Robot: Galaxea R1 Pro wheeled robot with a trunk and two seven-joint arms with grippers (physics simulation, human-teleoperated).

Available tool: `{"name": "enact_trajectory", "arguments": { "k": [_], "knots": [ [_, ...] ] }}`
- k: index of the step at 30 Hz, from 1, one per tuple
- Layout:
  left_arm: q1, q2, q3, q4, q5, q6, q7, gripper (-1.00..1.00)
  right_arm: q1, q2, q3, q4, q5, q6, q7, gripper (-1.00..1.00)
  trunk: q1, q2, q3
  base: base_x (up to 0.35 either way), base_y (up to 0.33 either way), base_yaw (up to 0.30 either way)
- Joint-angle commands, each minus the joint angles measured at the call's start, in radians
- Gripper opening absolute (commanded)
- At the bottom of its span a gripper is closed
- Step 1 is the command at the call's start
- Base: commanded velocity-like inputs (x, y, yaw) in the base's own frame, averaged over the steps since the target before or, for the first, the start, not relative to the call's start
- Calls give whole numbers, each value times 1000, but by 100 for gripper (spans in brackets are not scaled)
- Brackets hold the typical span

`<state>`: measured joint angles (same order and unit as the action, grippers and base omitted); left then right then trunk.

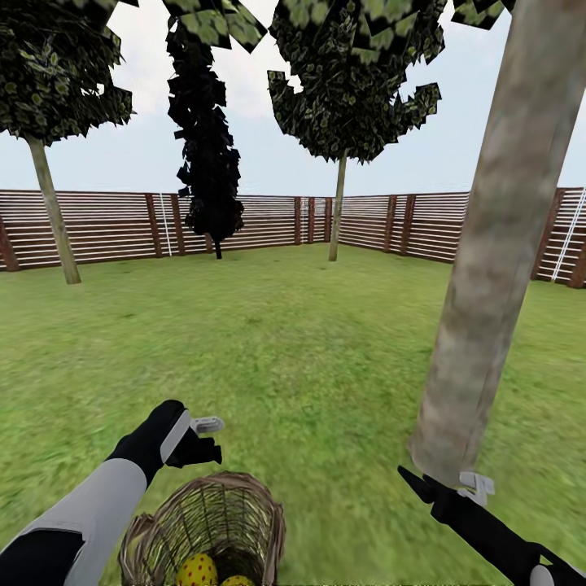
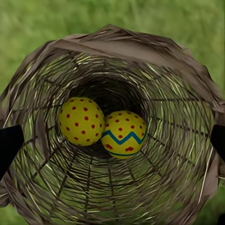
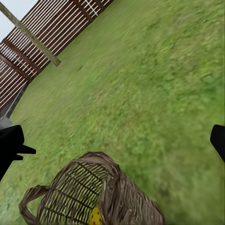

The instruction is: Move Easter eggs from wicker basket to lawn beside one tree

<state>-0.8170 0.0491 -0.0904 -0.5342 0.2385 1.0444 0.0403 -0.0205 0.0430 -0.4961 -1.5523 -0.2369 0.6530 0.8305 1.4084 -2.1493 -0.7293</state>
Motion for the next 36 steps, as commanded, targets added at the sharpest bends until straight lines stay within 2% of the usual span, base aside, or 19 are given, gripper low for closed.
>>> {"name": "enact_trajectory", "arguments": {
  "k": [1,36],
  "knots": [
    [-1,1,-8,-1,8,3,4,100,-1,1,-2,0,-4,7,2,100,4,-8,-4,0,0,0],
    [0,1,-8,-3,10,3,4,100,-1,-3,-2,3,-4,7,2,100,138,-253,-114,0,0,0]
  ]
}}
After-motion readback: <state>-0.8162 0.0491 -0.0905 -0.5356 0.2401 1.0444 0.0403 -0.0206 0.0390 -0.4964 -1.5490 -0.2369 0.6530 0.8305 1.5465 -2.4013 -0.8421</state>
